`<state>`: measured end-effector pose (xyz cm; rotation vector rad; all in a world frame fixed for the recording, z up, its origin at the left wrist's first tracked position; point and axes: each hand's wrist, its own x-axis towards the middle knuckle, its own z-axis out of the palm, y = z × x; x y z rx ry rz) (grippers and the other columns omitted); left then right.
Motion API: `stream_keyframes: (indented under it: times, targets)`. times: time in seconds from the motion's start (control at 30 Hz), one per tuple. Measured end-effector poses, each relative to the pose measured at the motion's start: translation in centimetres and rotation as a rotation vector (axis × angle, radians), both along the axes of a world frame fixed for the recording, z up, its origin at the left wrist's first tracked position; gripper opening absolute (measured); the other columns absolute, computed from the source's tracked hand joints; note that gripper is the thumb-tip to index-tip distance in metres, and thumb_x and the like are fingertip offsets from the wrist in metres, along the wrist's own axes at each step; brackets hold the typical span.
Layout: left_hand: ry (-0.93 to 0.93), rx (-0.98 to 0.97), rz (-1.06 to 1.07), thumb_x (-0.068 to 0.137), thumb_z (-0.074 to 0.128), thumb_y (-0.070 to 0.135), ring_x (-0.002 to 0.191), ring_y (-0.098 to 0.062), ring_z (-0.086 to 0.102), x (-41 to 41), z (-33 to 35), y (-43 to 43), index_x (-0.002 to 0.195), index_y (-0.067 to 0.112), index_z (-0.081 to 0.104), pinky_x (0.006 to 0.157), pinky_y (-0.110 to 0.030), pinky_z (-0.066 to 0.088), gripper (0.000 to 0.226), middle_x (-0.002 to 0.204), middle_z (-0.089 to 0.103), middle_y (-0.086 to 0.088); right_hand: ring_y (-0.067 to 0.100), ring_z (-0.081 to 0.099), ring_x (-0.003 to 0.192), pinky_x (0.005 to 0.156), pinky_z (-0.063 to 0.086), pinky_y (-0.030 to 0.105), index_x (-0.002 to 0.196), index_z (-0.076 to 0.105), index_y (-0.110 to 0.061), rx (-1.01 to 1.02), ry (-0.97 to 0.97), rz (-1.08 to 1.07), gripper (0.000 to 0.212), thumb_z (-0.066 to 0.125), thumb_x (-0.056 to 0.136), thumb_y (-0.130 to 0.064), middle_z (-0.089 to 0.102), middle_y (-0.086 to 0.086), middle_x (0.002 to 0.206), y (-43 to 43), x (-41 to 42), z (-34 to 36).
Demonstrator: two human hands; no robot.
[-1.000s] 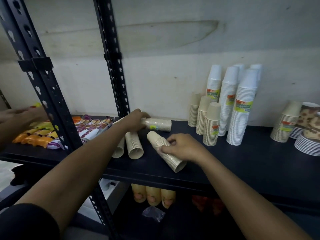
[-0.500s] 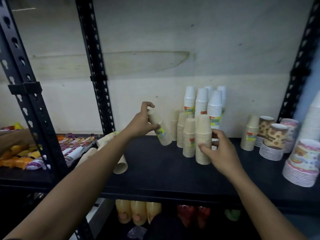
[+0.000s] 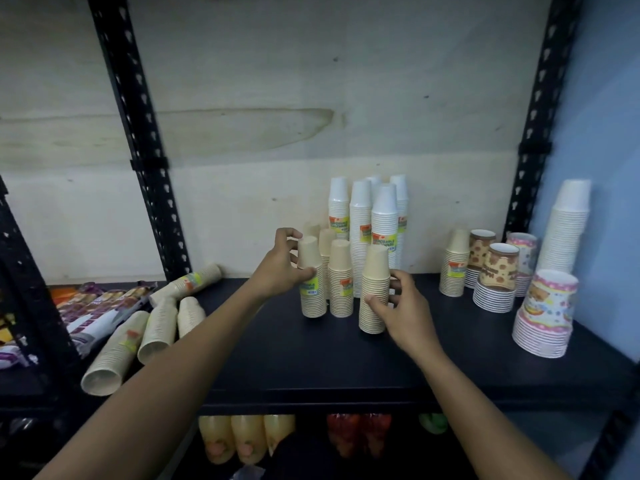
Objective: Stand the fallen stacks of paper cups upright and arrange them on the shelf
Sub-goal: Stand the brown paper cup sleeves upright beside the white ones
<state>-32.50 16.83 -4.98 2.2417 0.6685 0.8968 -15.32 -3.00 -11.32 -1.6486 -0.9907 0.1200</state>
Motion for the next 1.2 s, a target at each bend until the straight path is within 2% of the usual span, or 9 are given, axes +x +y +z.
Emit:
stream_keyframes:
  times: [0.13,0.23,0.4,0.63,0.73,0.83,0.97,1.1,1.2]
  targets:
    - [0.006,-0.003,0.0,0.08,0.079,0.017,0.097,-0.017,0.059,0.4,-0.8,-0.2,0.124,0.028,0.03,0.083,-0.042,0.06,0.067,0.125,0.06,-0.001,0.009,0.059,0.108,0.08,0.045,0.013,0.143,0.046,-0.018,-0.016,-0.039,0.002,0.068,0.08,0.085,-0.03,0.058,-0.001,0.134,-0.2,0.2,-0.9]
    - [0.006,0.01,0.021,0.08,0.08,0.021,0.102,-0.019,0.059,0.5,-1.6,-0.2,0.124,0.03,0.029,0.083,-0.038,0.059,0.068,0.124,0.06,0.003,0.009,0.06,0.111,0.079,0.045,0.011,0.142,0.046,-0.021,-0.024,-0.072,0.03,0.065,0.079,0.086,-0.033,0.057,-0.004,0.133,-0.3,0.6,-1.3]
    - [-0.002,0.009,0.02,0.082,0.081,0.022,0.106,-0.017,0.059,0.7,-2.3,0.0,0.126,0.032,0.029,0.083,-0.032,0.057,0.069,0.125,0.062,0.003,0.01,0.06,0.114,0.091,0.054,0.031,0.142,0.046,-0.026,-0.07,-0.12,0.034,0.066,0.078,0.086,-0.039,0.056,-0.005,0.135,-0.5,1.2,-2.3]
    - [0.013,-0.034,0.033,0.084,0.081,0.023,0.109,-0.015,0.061,0.6,-2.6,0.0,0.134,0.03,0.026,0.084,-0.029,0.057,0.075,0.125,0.062,0.001,0.01,0.059,0.117,0.092,0.052,0.029,0.145,0.044,-0.024,-0.087,-0.13,0.037,0.068,0.077,0.087,-0.038,0.055,-0.003,0.141,-0.4,1.4,-2.7]
    - [0.024,-0.059,0.042,0.08,0.085,0.03,0.11,-0.011,0.061,0.4,-2.6,0.0,0.136,0.03,0.027,0.083,-0.025,0.054,0.081,0.125,0.062,0.002,0.011,0.059,0.12,0.095,0.051,0.029,0.153,0.033,-0.021,-0.084,-0.084,0.046,0.085,0.08,0.084,-0.038,0.053,-0.001,0.144,-0.6,1.4,-2.7]
    - [0.024,-0.074,0.055,0.074,0.089,0.039,0.118,-0.015,0.057,-0.5,-2.1,-0.1,0.144,0.03,0.025,0.095,-0.035,0.053,0.094,0.129,0.058,0.002,0.014,0.051,0.131,0.107,0.049,0.041,0.157,0.024,-0.024,-0.05,-0.091,0.018,0.098,0.082,0.08,-0.046,0.044,0.001,0.15,-1.0,1.2,-2.5]
    - [0.038,-0.05,0.071,0.071,0.089,0.045,0.12,-0.017,0.054,-3.0,-0.7,0.1,0.149,0.031,0.023,0.102,-0.037,0.049,0.103,0.131,0.055,0.001,0.012,0.048,0.13,0.107,0.048,0.041,0.151,0.033,-0.025,0.09,-0.178,-0.058,0.084,0.077,0.083,-0.048,0.045,-0.002,0.141,-1.5,0.4,-0.4]
    - [0.058,0.001,0.186,0.076,0.085,0.047,0.118,-0.017,0.055,-7.4,1.0,0.6,0.144,0.031,0.035,0.097,-0.032,0.047,0.086,0.128,0.057,0.001,0.014,0.052,0.123,0.103,0.048,0.035,0.139,0.047,-0.021,0.251,-0.297,-0.082,0.058,0.074,0.089,-0.034,0.048,-0.003,0.129,-1.2,-2.2,3.2]
    - [0.088,0.005,0.286,0.08,0.081,0.048,0.118,-0.015,0.055,-11.7,1.7,1.3,0.138,0.029,0.047,0.094,-0.029,0.044,0.069,0.126,0.058,0.002,0.013,0.054,0.115,0.099,0.05,0.036,0.132,0.054,-0.019,0.319,-0.348,-0.029,0.046,0.072,0.09,-0.024,0.05,-0.005,0.121,-0.2,-5.0,5.1]
